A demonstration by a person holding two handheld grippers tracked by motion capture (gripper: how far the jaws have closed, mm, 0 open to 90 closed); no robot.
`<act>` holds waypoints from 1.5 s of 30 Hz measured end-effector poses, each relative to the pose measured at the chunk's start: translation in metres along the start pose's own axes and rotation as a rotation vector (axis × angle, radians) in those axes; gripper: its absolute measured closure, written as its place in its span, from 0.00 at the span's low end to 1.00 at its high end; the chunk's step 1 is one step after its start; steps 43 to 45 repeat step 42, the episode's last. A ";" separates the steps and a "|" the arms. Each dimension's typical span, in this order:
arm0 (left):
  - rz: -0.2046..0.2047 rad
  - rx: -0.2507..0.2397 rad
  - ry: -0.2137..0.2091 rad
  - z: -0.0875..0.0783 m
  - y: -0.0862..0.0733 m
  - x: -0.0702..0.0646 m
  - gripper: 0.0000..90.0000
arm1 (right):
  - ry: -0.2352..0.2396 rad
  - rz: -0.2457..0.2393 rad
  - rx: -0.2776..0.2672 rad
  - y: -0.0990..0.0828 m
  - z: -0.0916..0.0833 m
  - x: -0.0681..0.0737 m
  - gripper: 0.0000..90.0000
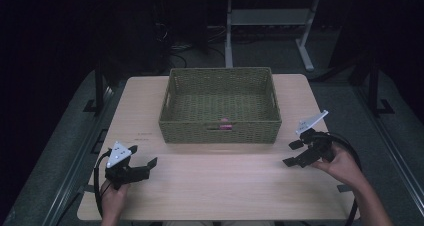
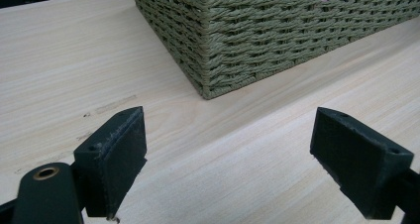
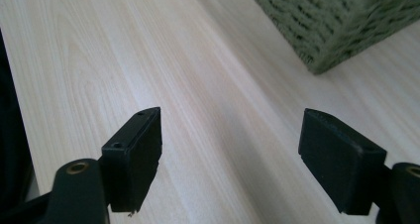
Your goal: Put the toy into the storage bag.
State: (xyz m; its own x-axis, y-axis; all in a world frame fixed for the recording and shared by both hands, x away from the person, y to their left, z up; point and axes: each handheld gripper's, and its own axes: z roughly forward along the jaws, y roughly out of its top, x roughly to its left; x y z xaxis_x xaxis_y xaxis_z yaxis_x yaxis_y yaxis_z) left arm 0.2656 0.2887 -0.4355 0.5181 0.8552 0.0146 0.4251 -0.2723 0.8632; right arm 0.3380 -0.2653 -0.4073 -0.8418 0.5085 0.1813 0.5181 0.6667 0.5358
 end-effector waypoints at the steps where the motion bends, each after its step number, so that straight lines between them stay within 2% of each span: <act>1: 0.000 0.000 0.000 0.000 0.000 0.000 0.15 | -0.001 0.000 -0.003 -0.002 0.001 0.000 0.27; 16: -0.002 0.001 0.004 0.000 -0.001 0.001 0.15 | -0.009 0.048 -0.018 -0.025 0.006 0.005 0.25; 28: 0.005 0.004 0.003 0.000 -0.001 0.000 0.15 | -0.020 0.065 -0.052 -0.041 0.006 0.010 0.24; 41: 0.000 0.009 0.003 0.001 -0.001 0.001 0.15 | -0.024 0.107 -0.094 -0.064 0.008 0.017 0.23; 45: 0.001 0.007 0.003 0.002 -0.001 0.002 0.15 | -0.024 0.104 -0.099 -0.065 0.008 0.017 0.23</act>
